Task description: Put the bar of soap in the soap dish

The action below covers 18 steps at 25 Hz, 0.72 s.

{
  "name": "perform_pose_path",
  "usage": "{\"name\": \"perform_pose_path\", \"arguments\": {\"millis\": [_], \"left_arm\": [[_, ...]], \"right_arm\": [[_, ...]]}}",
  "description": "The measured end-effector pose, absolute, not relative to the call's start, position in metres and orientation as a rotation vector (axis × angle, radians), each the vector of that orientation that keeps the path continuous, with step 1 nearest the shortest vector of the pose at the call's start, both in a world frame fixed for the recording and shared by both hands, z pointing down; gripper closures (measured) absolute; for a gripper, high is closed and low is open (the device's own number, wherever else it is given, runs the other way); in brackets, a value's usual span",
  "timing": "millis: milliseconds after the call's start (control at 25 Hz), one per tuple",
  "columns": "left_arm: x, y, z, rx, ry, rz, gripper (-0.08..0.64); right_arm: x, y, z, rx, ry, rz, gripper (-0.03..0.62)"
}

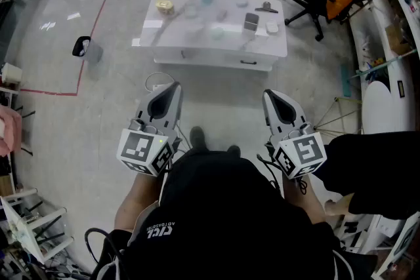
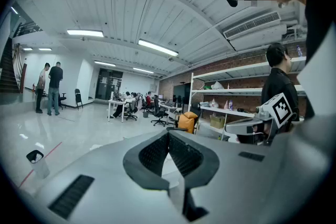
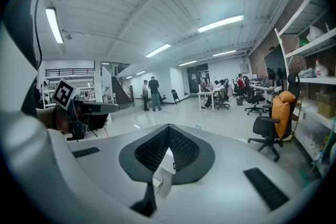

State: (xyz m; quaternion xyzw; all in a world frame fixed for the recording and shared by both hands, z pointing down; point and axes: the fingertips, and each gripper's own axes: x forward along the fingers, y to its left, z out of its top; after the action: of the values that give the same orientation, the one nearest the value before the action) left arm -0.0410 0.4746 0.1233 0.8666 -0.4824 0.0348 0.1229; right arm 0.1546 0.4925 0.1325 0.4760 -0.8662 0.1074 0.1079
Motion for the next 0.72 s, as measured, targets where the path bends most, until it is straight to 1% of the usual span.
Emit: {"name": "perform_pose_path", "arguments": {"millis": [360,720], "left_arm": [[-0.055,0.463,0.133,2.515,-1.403,0.093,0.549],[-0.077,0.448,0.140,2.508,-1.377,0.082,0.549]], "right_arm": [[0.142,0.480,0.139,1.394,-2.537,0.317,0.577],[0.121,0.459,0.142,1.433,-2.557,0.384,0.577]]}}
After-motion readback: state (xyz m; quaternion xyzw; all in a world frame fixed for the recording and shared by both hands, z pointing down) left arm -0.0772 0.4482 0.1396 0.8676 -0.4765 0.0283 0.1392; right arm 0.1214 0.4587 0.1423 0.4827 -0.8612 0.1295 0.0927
